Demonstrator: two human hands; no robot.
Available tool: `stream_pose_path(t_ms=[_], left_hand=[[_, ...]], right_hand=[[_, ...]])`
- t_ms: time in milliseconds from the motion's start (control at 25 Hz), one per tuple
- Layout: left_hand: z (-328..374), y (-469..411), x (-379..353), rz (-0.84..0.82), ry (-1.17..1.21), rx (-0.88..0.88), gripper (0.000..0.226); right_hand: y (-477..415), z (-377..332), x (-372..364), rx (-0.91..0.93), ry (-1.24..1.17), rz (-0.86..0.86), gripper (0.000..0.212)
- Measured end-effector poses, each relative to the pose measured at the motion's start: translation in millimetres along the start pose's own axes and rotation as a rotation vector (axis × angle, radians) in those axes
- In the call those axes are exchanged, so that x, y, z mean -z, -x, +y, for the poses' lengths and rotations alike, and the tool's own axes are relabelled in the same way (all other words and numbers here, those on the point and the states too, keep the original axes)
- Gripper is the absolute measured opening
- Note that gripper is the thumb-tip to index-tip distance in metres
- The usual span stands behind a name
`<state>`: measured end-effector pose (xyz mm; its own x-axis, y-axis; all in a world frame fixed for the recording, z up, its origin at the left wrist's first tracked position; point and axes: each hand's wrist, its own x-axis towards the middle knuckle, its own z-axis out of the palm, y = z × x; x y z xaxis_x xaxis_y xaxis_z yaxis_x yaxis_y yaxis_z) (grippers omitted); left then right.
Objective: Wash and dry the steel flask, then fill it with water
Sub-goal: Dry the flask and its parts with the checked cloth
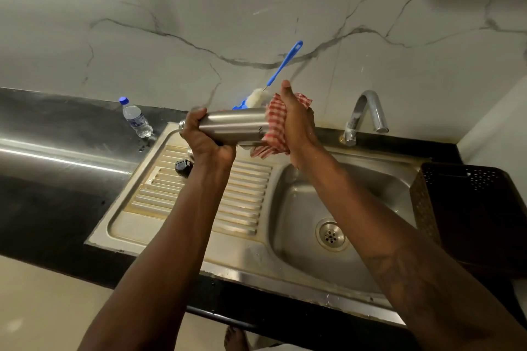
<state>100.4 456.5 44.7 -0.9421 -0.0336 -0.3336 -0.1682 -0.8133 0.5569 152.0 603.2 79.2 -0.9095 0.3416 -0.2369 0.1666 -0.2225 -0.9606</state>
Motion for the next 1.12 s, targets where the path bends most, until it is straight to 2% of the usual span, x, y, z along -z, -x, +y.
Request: stream_pose_path(t_ms=[200, 280, 360, 440, 520, 560, 640, 720, 760, 800, 880, 920, 960, 1120], left_hand=[[-4, 7, 12, -0.043, 0.083, -0.010, 0.016], [-2, 8, 16, -0.066, 0.122, 0.007, 0.020], [-2, 12, 15, -0.145, 0.078, 0.025, 0.027], [-4, 19, 5, -0.304, -0.011, 0.067, 0.033], [5, 24, -3, -0.389, -0.060, 0.084, 0.028], [11, 22, -3, -0.400, -0.080, 0.073, 0.025], [22, 21, -2, -0.409, -0.241, 0.012, 0.024], [20, 26, -4, -0.370, -0.555, -0.112, 0.037], [13, 30, -7, -0.345, -0.732, -0.219, 0.045], [6, 35, -11, -0.342, -0.892, -0.342, 0.053], [-5, 33, -10, -0.359, -1.082, -0.493, 0.076], [-7, 33, -6, -0.377, -1.101, -0.519, 0.086], [-9, 33, -2, -0.372, -1.102, -0.533, 0.090], [-15, 34, 2, -0.357, -1.121, -0.452, 0.073]], right_hand=[[-2, -11, -4, 0.038, 0.040, 0.197, 0.039], [-4, -10, -4, 0.006, 0.012, 0.173, 0.041], [-3, -5, -10, -0.112, -0.109, 0.045, 0.040], [0, -2, -10, -0.143, -0.111, -0.060, 0.044], [-5, -4, -1, -0.109, -0.095, -0.034, 0.065], [-15, -7, 2, -0.157, -0.169, -0.029, 0.079], [-27, -11, 14, -0.125, -0.337, -0.241, 0.102], [-21, -18, 18, -0.086, -0.374, -0.463, 0.103], [-17, -19, 12, -0.040, -0.300, -0.537, 0.096], [-7, -22, 2, 0.029, -0.134, -0.542, 0.087], [1, -19, -18, 0.129, 0.227, -0.443, 0.079], [1, -13, -22, 0.137, 0.324, -0.384, 0.079], [0, -7, -22, 0.115, 0.350, -0.351, 0.077], [-2, 11, -11, 0.007, 0.255, -0.305, 0.067]])
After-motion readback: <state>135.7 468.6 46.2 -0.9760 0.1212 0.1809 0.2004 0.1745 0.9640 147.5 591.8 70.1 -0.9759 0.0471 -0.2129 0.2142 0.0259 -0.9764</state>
